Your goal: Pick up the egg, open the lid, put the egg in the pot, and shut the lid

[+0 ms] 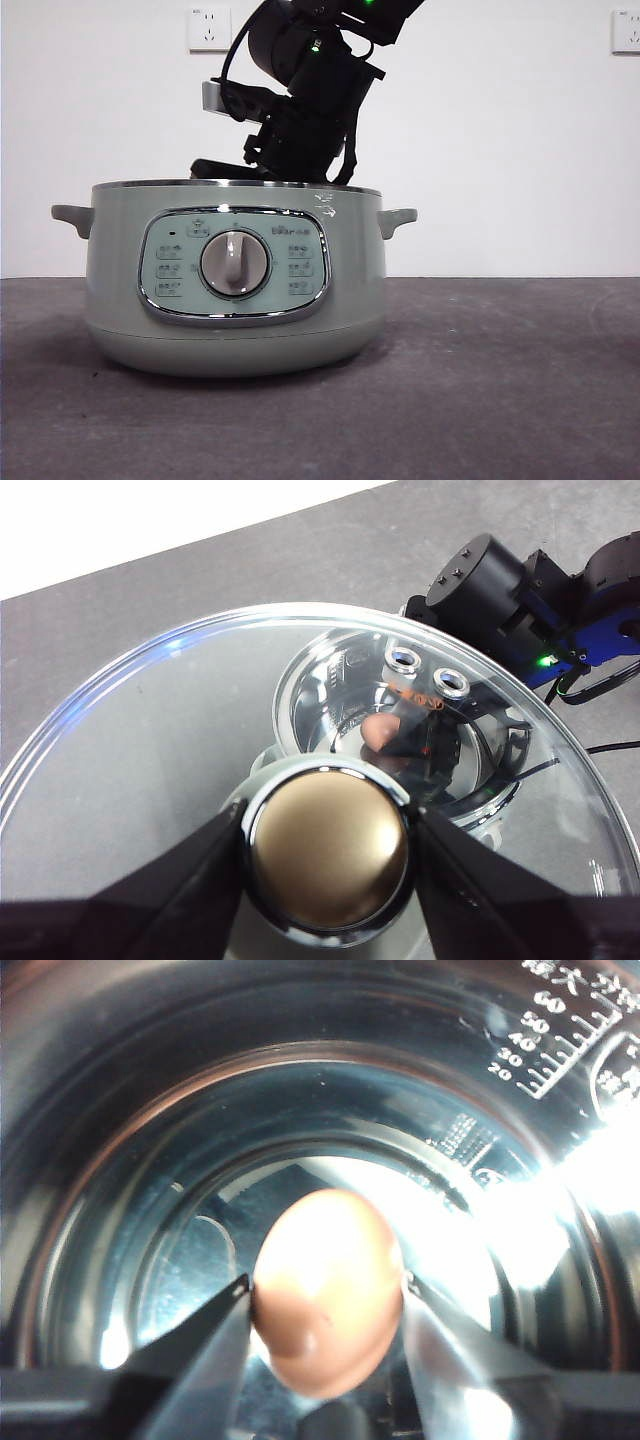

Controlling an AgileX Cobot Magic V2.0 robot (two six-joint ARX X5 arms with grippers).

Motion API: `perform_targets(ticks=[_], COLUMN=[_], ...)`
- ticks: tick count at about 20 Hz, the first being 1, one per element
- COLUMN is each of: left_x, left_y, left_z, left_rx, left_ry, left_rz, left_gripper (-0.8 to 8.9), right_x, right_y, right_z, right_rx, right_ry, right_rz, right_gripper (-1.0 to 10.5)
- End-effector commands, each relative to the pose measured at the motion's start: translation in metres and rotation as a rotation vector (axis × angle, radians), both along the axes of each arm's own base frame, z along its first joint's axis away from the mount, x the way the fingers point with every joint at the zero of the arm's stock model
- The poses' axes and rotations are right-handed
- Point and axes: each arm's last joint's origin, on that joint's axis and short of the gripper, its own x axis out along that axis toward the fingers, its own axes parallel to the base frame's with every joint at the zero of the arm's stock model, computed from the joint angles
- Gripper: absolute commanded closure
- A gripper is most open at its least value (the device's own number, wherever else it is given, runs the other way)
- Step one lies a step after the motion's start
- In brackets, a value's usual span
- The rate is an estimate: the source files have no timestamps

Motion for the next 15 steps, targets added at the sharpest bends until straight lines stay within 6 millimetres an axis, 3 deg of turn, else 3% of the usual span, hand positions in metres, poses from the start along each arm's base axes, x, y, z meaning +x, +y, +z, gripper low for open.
perform_targets(ticks=[1,4,7,10,15], left_x=[0.002,0.010,0.025,0.043,0.085], left_y=[-0.001,-0.006,-0.015,-0.027,-0.054], left_z=[0.009,0.008,0.007,0.005,-0.008], left_rx=[-0.042,-0.035,-0.021,-0.037,-0.011], left_ry=[-0.062,-0.052,-0.049,-0.041,0.005], left_rz=[0.003,0.000,-0.012,-0.061,-0.109], left_gripper=[8.22,8.22,8.22,8.22,8.22], right_x=[-0.003,-0.011,-0.032,-0.065,-0.132], right_y=[-0.002,-0.016,-0.043,-0.081,-0.146], right_z=[0.016,0.053,0.102,0.156,0.231], right_rx=[0.013,0.032,0.020,0.011,0.179], right_ry=[-0.042,-0.121,-0.197,-0.299,-0.455], right_rz=[-0.027,-0.066,-0.171,-0.300,-0.371], right_gripper=[4.4,4.4,4.4,4.4,4.4])
